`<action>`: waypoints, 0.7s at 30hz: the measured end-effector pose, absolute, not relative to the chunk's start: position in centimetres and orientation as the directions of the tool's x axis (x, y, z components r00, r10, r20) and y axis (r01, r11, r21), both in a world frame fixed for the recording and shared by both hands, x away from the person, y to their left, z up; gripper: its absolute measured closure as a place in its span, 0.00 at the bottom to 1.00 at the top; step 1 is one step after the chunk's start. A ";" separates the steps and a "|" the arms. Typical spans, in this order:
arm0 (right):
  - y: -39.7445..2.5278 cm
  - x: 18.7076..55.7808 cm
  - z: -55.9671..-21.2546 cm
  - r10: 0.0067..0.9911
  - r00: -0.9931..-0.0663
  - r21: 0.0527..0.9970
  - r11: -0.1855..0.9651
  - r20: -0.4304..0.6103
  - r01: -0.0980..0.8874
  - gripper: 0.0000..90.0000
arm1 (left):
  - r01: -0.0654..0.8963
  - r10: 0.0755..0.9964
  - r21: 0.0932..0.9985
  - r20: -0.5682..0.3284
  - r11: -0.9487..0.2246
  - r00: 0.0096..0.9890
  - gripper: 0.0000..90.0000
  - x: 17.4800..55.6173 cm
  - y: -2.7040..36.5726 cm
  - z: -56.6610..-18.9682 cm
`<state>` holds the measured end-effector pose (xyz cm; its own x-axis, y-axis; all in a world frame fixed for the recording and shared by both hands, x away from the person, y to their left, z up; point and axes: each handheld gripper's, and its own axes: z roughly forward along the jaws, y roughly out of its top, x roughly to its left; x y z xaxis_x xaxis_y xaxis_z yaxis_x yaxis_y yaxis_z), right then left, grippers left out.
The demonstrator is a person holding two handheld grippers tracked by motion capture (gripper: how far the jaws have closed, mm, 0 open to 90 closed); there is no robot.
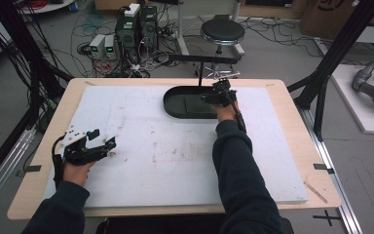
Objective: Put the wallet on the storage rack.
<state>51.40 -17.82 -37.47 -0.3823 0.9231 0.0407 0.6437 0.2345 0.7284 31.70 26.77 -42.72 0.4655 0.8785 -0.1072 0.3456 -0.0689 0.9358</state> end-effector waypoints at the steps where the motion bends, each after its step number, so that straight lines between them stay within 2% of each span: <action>1: -18.2 51.0 -37.0 0.919 -0.391 0.734 0.233 0.049 0.638 0.45 | 0.342 0.878 0.937 -0.108 -0.066 0.466 0.29 31.7 26.8 -42.7; 4: -19.7 49.0 -36.2 0.904 -0.427 0.787 0.259 0.006 0.559 0.44 | 0.341 0.876 0.938 -0.114 -0.061 0.470 0.27 31.7 26.9 -42.8; 7: -21.6 47.4 -35.8 0.891 -0.452 0.755 0.273 0.035 0.596 0.40 | 0.332 0.876 0.941 -0.111 -0.059 0.470 0.25 31.8 26.8 -42.7; 9: -22.8 45.6 -35.7 0.877 -0.480 0.785 0.288 0.012 0.548 0.40 | 0.325 0.876 0.944 -0.112 -0.053 0.469 0.22 31.8 26.8 -42.7; 12: -24.5 43.6 -35.8 0.867 -0.497 0.788 0.282 0.034 0.547 0.33 | 0.323 0.874 0.945 -0.110 -0.056 0.474 0.22 31.8 26.7 -42.7; 14: -25.4 42.3 -36.0 0.859 -0.510 0.794 0.286 0.035 0.537 0.32 | 0.328 0.873 0.943 -0.111 -0.059 0.475 0.22 31.8 26.6 -42.7; 21: -26.6 38.5 -37.1 0.847 -0.530 0.823 0.336 -0.051 0.457 0.32 | 0.333 0.874 0.940 -0.103 -0.070 0.474 0.22 31.6 26.5 -42.7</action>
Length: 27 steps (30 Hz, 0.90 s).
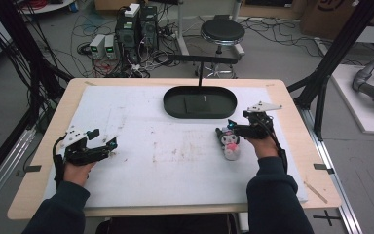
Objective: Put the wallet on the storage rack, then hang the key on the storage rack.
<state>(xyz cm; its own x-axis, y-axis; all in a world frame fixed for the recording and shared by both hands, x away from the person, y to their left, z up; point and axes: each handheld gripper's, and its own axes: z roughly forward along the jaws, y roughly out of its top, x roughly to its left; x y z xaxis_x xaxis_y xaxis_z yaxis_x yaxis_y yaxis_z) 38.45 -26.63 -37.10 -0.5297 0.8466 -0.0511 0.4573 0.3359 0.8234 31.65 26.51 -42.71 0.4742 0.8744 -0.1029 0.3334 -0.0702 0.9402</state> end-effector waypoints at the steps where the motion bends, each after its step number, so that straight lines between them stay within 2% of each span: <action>1: -26.6 38.2 -37.2 0.846 -0.531 0.823 0.342 -0.059 0.454 0.31 | 0.331 0.874 0.941 -0.102 -0.070 0.475 0.22 31.6 26.5 -42.7; 6: -26.2 36.7 -37.9 0.839 -0.533 0.813 0.381 -0.105 0.440 0.28 | 0.329 0.874 0.942 -0.100 -0.071 0.475 0.22 31.6 26.3 -42.7; 11: -25.9 35.2 -38.6 0.856 -0.508 0.819 0.359 -0.097 0.448 0.26 | 0.327 0.873 0.943 -0.104 -0.067 0.476 0.22 31.7 26.4 -42.7; 16: -25.6 34.7 -39.1 0.856 -0.503 0.795 0.386 -0.120 0.468 0.26 | 0.327 0.872 0.943 -0.105 -0.065 0.478 0.22 31.8 26.2 -42.6; 21: -25.5 34.7 -39.9 0.863 -0.501 0.777 0.363 -0.072 0.514 0.25 | 0.326 0.871 0.942 -0.093 -0.081 0.483 0.22 31.8 26.0 -42.6; 27: -24.0 34.8 -40.6 0.844 -0.534 0.744 0.394 -0.060 0.539 0.24 | 0.327 0.874 0.941 -0.086 -0.087 0.479 0.23 31.4 26.0 -42.5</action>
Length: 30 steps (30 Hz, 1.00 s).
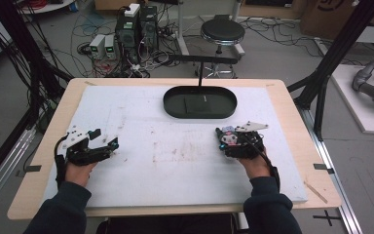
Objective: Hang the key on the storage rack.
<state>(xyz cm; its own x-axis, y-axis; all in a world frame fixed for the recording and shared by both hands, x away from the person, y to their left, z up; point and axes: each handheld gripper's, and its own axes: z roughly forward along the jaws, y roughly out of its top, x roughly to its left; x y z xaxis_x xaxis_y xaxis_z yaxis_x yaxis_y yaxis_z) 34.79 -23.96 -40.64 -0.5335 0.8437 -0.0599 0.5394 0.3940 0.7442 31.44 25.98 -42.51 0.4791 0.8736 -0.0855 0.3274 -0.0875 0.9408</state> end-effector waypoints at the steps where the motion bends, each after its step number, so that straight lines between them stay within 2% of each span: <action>1: -23.6 34.9 -40.9 0.837 -0.542 0.730 0.413 -0.070 0.544 0.24 | 0.328 0.875 0.941 -0.086 -0.086 0.476 0.23 31.4 26.0 -42.5; 4: -22.9 35.1 -41.5 0.829 -0.532 0.690 0.487 -0.173 0.535 0.23 | 0.331 0.875 0.939 -0.085 -0.090 0.477 0.23 31.5 25.9 -42.6; 8: -23.3 35.5 -41.9 0.814 -0.518 0.643 0.548 -0.263 0.535 0.35 | 0.335 0.875 0.938 -0.087 -0.089 0.476 0.23 31.6 25.9 -42.7; 12: -24.0 35.7 -41.8 0.763 -0.582 0.630 0.605 -0.282 0.488 0.41 | 0.337 0.875 0.937 -0.086 -0.091 0.476 0.23 31.6 26.0 -42.7; 16: -24.3 35.7 -41.6 0.633 -0.674 0.570 0.735 -0.380 0.368 0.42 | 0.336 0.874 0.938 -0.088 -0.089 0.477 0.23 31.7 25.9 -42.7; 17: -24.4 35.7 -41.5 0.624 -0.683 0.563 0.741 -0.379 0.366 0.40 | 0.337 0.874 0.938 -0.091 -0.087 0.477 0.24 31.7 25.9 -42.7; 19: -25.0 35.9 -41.4 0.675 -0.669 0.614 0.680 -0.311 0.400 0.31 | 0.338 0.874 0.937 -0.092 -0.086 0.478 0.24 31.7 25.9 -42.7; 21: -25.6 35.9 -41.1 0.756 -0.623 0.688 0.562 -0.201 0.460 0.22 | 0.337 0.874 0.937 -0.090 -0.088 0.477 0.24 31.7 26.0 -42.7; 25: -25.9 36.0 -40.9 0.852 -0.514 0.743 0.409 -0.102 0.530 0.22 | 0.341 0.874 0.936 -0.091 -0.089 0.478 0.24 31.8 25.9 -42.7; 30: -24.1 36.5 -42.1 0.849 -0.520 0.692 0.432 -0.096 0.578 0.22 | 0.343 0.871 0.935 -0.090 -0.093 0.483 0.24 31.9 25.7 -42.8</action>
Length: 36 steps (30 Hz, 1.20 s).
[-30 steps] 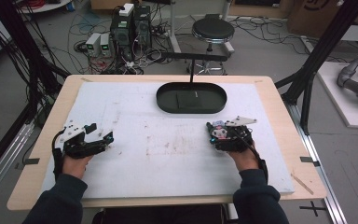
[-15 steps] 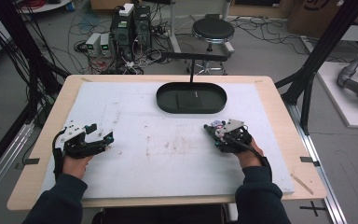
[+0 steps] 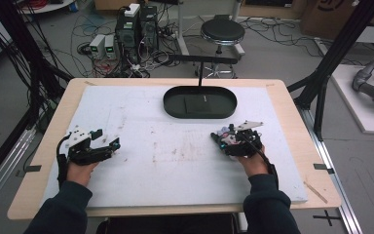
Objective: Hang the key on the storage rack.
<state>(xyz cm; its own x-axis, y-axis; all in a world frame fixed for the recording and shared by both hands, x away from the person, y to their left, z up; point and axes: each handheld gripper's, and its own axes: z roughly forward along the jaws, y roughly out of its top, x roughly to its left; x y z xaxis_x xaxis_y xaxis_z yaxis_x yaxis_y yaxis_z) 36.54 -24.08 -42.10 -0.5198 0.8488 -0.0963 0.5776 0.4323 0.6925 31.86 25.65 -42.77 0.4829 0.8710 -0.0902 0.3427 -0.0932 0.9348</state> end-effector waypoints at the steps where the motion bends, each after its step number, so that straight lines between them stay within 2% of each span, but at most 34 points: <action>1: -23.8 36.6 -42.2 0.849 -0.519 0.684 0.439 -0.103 0.583 0.21 | 0.343 0.872 0.935 -0.090 -0.093 0.482 0.24 31.9 25.7 -42.8; 4: -23.1 36.8 -42.6 0.835 -0.526 0.656 0.489 -0.161 0.575 0.21 | 0.345 0.873 0.934 -0.091 -0.092 0.479 0.24 31.8 25.7 -42.8; 8: -23.2 36.5 -42.1 0.849 -0.488 0.668 0.485 -0.204 0.565 0.26 | 0.345 0.874 0.935 -0.093 -0.088 0.476 0.24 31.8 25.8 -42.8; 12: -23.2 36.5 -42.2 0.862 -0.475 0.670 0.459 -0.177 0.583 0.24 | 0.345 0.873 0.934 -0.092 -0.091 0.478 0.24 31.9 25.8 -42.8; 15: -22.5 36.7 -43.0 0.861 -0.460 0.620 0.485 -0.215 0.617 0.23 | 0.344 0.873 0.934 -0.090 -0.093 0.480 0.24 31.9 25.8 -42.8; 18: -22.4 37.0 -43.2 0.863 -0.449 0.607 0.490 -0.234 0.625 0.27 | 0.343 0.872 0.934 -0.089 -0.094 0.482 0.24 31.9 25.7 -42.8; 36: -24.6 38.3 -43.6 0.897 -0.438 0.646 0.303 0.054 0.701 0.23 | 0.346 0.870 0.933 -0.086 -0.101 0.485 0.24 32.0 25.6 -42.9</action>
